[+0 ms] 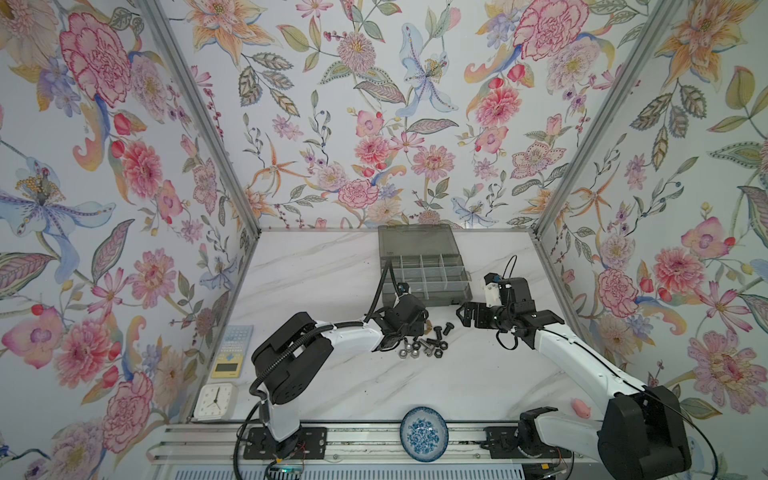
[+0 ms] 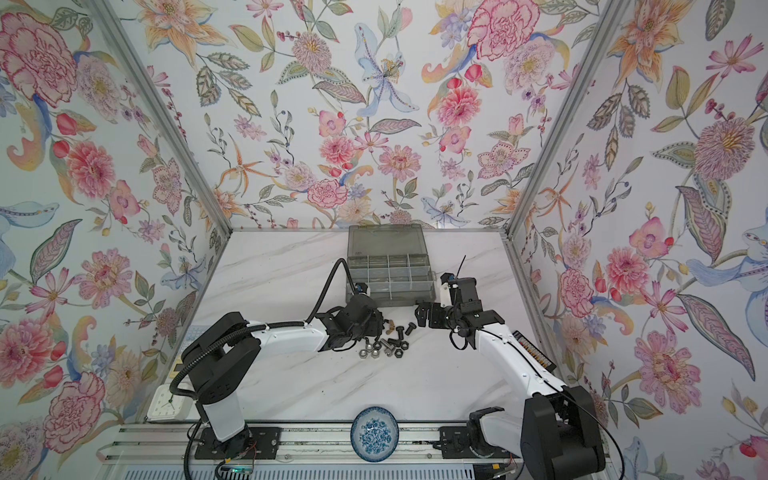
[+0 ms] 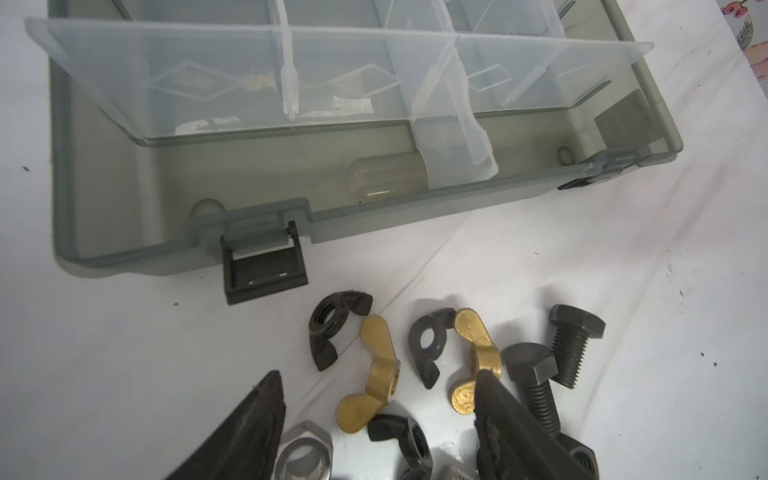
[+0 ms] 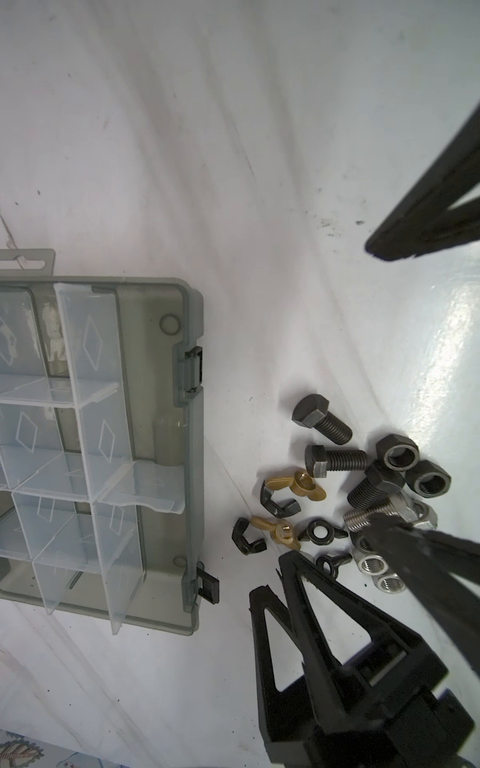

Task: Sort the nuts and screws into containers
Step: 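Move the left gripper over the hardware pile while the right gripper approaches it, then lower the left gripper and close it on a brass wing nut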

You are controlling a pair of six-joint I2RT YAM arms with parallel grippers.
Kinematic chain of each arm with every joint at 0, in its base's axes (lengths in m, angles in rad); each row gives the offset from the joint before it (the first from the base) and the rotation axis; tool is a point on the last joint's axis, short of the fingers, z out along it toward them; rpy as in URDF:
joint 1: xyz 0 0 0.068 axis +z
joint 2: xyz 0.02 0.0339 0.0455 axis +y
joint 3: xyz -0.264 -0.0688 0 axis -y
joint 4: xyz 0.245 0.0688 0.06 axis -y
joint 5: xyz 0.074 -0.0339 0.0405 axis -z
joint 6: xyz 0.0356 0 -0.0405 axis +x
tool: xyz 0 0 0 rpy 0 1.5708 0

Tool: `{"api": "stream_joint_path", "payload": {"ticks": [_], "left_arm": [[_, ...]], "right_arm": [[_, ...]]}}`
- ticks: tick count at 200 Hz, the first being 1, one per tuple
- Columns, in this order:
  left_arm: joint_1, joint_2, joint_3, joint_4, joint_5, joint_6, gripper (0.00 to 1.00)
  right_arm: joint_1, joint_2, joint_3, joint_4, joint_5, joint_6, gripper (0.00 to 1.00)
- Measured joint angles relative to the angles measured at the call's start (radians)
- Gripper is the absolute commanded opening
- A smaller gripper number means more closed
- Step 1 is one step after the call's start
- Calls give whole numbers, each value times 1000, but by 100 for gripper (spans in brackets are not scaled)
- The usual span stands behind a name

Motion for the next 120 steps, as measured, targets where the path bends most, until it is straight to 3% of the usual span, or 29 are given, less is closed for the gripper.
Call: {"api": "stream_joint_path", "payload": {"ticks": [79,120], "left_arm": [[0,48,17,-7,32,-3,51],[0,60,17,-6,46,23,51]], "right_arm": [[0,0,-3,0,4,0,100],[0,0,-8,-1,4,0,100]]}}
